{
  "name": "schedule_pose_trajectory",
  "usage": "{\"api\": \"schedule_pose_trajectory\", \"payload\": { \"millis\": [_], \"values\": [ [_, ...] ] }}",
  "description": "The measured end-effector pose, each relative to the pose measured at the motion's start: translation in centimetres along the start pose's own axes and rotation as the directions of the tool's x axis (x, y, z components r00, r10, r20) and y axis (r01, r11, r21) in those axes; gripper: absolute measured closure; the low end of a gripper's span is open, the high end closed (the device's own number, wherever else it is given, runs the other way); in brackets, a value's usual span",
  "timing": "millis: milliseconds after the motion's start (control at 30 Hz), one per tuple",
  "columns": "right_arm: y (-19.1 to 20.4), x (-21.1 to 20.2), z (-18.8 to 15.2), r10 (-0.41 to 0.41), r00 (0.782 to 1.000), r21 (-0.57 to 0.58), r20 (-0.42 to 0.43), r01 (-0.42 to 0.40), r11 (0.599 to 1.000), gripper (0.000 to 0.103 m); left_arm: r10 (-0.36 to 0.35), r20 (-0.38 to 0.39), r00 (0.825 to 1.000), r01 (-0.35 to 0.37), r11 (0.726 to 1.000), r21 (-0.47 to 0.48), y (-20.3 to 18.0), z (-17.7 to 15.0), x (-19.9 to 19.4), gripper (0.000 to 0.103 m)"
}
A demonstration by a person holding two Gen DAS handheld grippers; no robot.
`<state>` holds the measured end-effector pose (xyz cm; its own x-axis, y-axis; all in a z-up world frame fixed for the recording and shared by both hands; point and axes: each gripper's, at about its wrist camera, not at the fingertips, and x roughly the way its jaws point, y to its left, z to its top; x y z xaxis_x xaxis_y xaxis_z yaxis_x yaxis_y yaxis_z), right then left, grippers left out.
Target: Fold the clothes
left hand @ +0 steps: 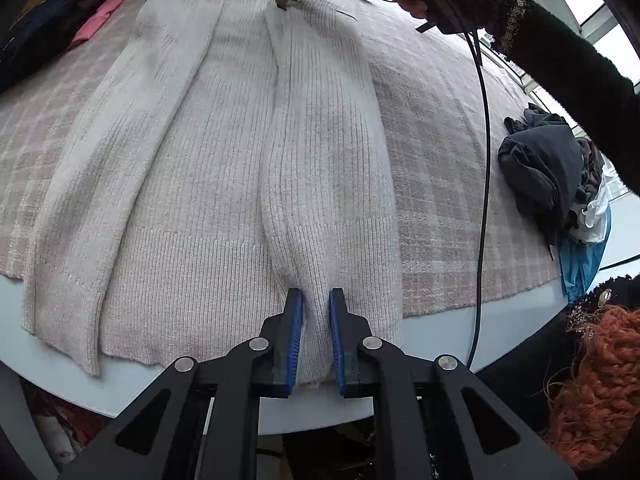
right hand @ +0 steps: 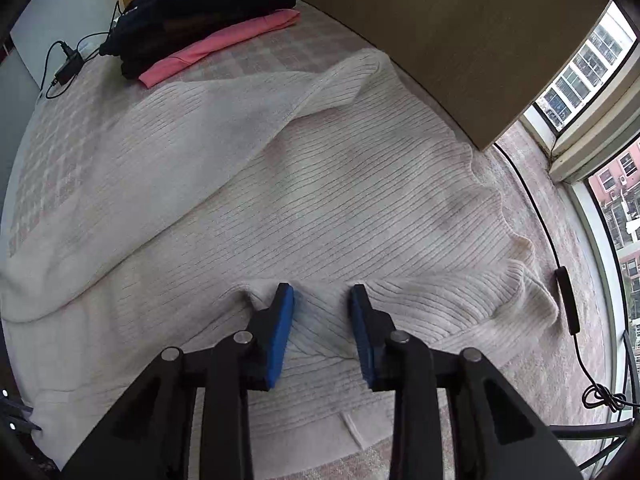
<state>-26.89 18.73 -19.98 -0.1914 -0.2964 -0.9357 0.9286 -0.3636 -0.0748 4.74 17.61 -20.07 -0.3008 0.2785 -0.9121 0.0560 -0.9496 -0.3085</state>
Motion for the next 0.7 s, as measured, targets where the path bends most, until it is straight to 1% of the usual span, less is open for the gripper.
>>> {"api": "schedule_pose_trajectory", "payload": {
  "millis": [33, 100, 167, 200, 233, 300, 400, 433, 500, 567, 600, 633, 700],
  "values": [
    [0.0, -0.3, 0.0, -0.012, 1.000, -0.008, 0.003, 0.012, 1.000, 0.095, 0.004, 0.017, 1.000, -0.004, 1.000, -0.005, 0.1, -0.1, -0.8, 0.091],
    [0.0, -1.3, -0.1, -0.006, 1.000, -0.012, 0.020, 0.006, 1.000, 0.096, 0.020, 0.058, 0.998, -0.019, 1.000, -0.012, 0.3, -0.2, -2.8, 0.091],
    [-0.5, -2.3, 0.0, -0.003, 0.999, 0.006, 0.049, 0.003, 1.000, 0.096, 0.065, 0.089, 0.994, -0.063, 0.998, -0.021, 0.7, -0.4, -4.4, 0.091],
    [-0.8, -2.7, 0.2, -0.001, 0.998, 0.019, 0.065, 0.000, 1.000, 0.096, 0.078, 0.095, 0.992, -0.076, 0.997, -0.024, 0.9, -0.4, -4.8, 0.098],
    [-1.0, -2.8, 0.3, 0.003, 0.997, 0.037, 0.076, -0.006, 0.999, 0.096, 0.083, 0.080, 0.993, -0.081, 0.996, -0.032, 1.3, -0.5, -4.3, 0.103],
    [-1.0, -1.6, 0.6, 0.010, 0.998, 0.056, 0.059, -0.013, 0.998, 0.096, 0.089, 0.035, 0.995, -0.087, 0.995, -0.050, 2.3, -0.8, -2.8, 0.101],
    [0.6, 0.8, 0.3, -0.037, 0.999, 0.027, 0.024, 0.036, 0.999, 0.095, 0.127, -0.011, 0.992, -0.128, 0.990, -0.058, 3.2, -1.0, -1.0, 0.100],
    [0.7, 0.5, 0.2, -0.036, 0.999, 0.035, 0.031, 0.035, 0.999, 0.094, 0.133, -0.011, 0.991, -0.134, 0.989, -0.068, 3.2, -0.9, -1.3, 0.099],
    [0.4, -1.2, -0.1, -0.007, 0.998, 0.075, 0.064, 0.002, 0.997, 0.094, 0.147, 0.025, 0.989, -0.145, 0.987, -0.064, 2.8, -0.4, -2.8, 0.101],
    [-0.2, -3.8, -0.9, 0.041, 0.993, 0.122, 0.110, -0.055, 0.991, 0.094, 0.121, 0.064, 0.991, -0.119, 0.992, -0.041, 1.9, 0.3, -3.9, 0.101],
    [0.0, -4.9, -1.5, 0.077, 0.990, 0.135, 0.115, -0.093, 0.986, 0.094, 0.105, 0.083, 0.991, -0.103, 0.994, -0.028, 1.4, 0.6, -4.4, 0.101],
    [0.5, -5.6, -2.3, 0.117, 0.988, 0.135, 0.103, -0.130, 0.982, 0.094, 0.076, 0.096, 0.992, -0.076, 0.997, -0.010, 0.9, 1.1, -4.6, 0.101],
    [2.1, -6.4, -4.0, 0.185, 0.980, 0.122, 0.074, -0.193, 0.974, 0.094, 0.051, 0.102, 0.993, -0.055, 0.998, 0.037, -0.3, 2.2, -3.8, 0.101]
  ]
}}
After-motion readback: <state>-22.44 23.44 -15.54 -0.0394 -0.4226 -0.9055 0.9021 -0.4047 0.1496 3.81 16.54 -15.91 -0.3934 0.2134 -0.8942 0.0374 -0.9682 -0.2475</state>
